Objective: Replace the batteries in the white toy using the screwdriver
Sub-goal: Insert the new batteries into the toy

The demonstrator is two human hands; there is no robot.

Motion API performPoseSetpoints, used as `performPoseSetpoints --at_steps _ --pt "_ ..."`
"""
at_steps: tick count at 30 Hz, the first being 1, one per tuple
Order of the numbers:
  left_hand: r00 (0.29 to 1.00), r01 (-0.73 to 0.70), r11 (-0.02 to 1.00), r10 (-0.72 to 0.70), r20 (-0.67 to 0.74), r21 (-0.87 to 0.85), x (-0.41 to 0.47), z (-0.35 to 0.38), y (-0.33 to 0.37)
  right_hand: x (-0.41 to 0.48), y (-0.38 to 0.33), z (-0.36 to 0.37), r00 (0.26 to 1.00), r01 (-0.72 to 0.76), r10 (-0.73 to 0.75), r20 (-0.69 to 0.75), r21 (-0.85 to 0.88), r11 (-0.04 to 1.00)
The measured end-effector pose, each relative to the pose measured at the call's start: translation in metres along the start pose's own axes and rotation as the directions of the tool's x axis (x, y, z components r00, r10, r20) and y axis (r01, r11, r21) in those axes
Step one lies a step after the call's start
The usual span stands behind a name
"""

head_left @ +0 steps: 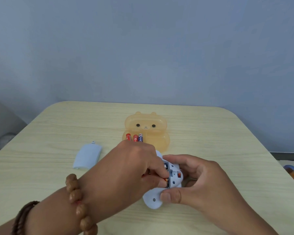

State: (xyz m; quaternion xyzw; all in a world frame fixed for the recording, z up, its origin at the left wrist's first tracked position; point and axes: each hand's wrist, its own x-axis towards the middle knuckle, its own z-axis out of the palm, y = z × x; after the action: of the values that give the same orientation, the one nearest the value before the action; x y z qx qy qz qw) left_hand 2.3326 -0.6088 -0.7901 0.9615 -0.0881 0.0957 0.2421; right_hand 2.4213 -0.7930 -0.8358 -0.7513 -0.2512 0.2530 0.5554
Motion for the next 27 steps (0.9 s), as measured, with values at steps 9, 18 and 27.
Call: performPoseSetpoints --at_steps 9,18,27 --pt "0.986 0.109 0.988 -0.121 0.112 0.107 0.006 -0.004 0.015 -0.001 0.0 0.001 1.0 0.003 -0.003 -0.01 -0.048 0.999" --pt "0.995 -0.054 0.981 0.037 0.088 0.189 -0.001 0.001 0.001 0.0 -0.002 -0.001 1.0 -0.008 0.008 0.009 -0.031 0.999" --pt "0.989 0.148 0.984 -0.146 0.019 -0.105 -0.021 0.009 -0.021 -0.002 -0.006 -0.005 0.994 -0.004 0.01 0.107 -0.049 0.999"
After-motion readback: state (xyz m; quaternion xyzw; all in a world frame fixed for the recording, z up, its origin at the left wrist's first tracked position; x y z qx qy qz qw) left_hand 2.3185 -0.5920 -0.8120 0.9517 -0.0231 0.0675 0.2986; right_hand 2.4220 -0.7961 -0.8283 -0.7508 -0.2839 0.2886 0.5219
